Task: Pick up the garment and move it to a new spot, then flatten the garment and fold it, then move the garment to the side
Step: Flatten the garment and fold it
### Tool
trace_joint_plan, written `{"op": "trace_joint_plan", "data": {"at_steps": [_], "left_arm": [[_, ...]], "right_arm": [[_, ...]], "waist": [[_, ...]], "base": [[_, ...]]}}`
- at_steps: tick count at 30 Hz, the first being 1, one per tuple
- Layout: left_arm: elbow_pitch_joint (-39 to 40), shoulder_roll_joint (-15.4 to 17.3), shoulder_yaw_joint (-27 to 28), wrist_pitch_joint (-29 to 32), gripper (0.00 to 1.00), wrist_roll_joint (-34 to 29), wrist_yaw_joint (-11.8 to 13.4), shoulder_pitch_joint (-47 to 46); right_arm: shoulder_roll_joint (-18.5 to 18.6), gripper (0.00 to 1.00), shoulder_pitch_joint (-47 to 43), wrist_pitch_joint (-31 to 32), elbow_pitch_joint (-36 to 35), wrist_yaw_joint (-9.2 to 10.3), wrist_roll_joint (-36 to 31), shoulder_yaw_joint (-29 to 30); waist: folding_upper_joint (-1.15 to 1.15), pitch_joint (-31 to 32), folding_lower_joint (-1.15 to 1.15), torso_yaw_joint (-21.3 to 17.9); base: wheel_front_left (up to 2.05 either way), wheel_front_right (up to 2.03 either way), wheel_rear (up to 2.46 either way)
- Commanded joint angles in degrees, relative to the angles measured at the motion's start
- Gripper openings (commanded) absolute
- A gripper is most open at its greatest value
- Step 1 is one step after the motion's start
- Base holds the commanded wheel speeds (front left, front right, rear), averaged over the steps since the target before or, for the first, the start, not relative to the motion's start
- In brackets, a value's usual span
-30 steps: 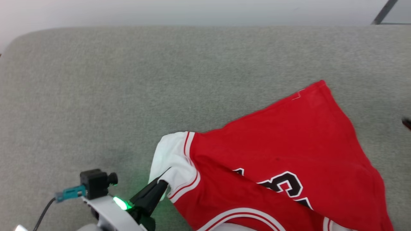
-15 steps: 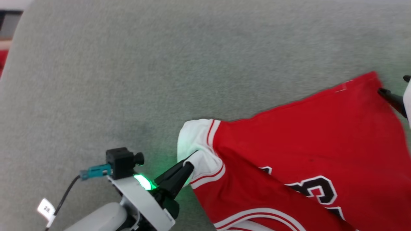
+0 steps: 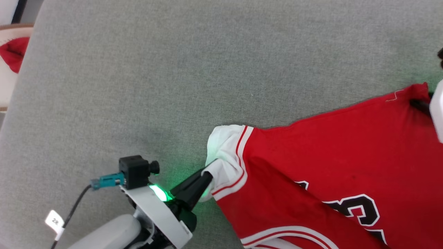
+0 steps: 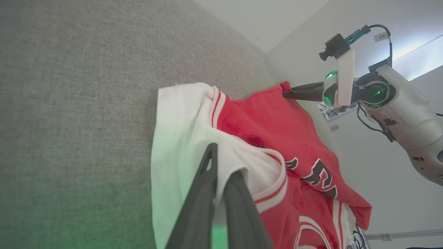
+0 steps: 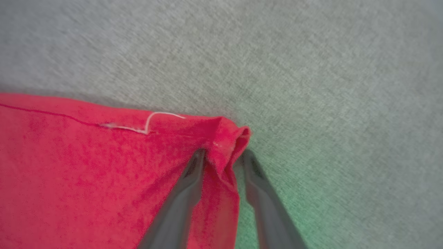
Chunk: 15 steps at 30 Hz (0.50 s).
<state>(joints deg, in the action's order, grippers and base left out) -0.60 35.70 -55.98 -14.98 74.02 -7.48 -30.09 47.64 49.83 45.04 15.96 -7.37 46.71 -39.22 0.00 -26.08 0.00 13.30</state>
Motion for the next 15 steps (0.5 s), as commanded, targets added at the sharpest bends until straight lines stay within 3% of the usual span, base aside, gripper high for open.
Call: {"op": "trace_joint_plan", "data": {"at_steps": [1,8,15], "left_arm": [[-0.16,0.26,0.55,-0.20,0.00,-0.12,0.06,0.35],[-1.09,2.01,3.28,-0.12,0.00,-1.23,0.06,-0.79],[-5.15,3.29,7.23,-0.15,0.00,-3.40,0.06,-10.12]], "right_arm": [[-1.76,0.00,-3.03,-0.44,2.24,-0.21,1.00,-2.44],[-3.81,0.00,0.52,-10.35,6.49,-0.10,4.58,4.31],[-6.55,0.00,5.15,-20.51,12.83,-0.10,2.68,12.49]], "waist": [[0.00,1.06,0.00,-0.59],[0.00,4.41,0.00,-2.09],[0.00,5.92,0.00,-4.53]], "base": [[0.00,0.00,0.00],[0.00,0.00,0.00],[0.00,0.00,0.00]]}}
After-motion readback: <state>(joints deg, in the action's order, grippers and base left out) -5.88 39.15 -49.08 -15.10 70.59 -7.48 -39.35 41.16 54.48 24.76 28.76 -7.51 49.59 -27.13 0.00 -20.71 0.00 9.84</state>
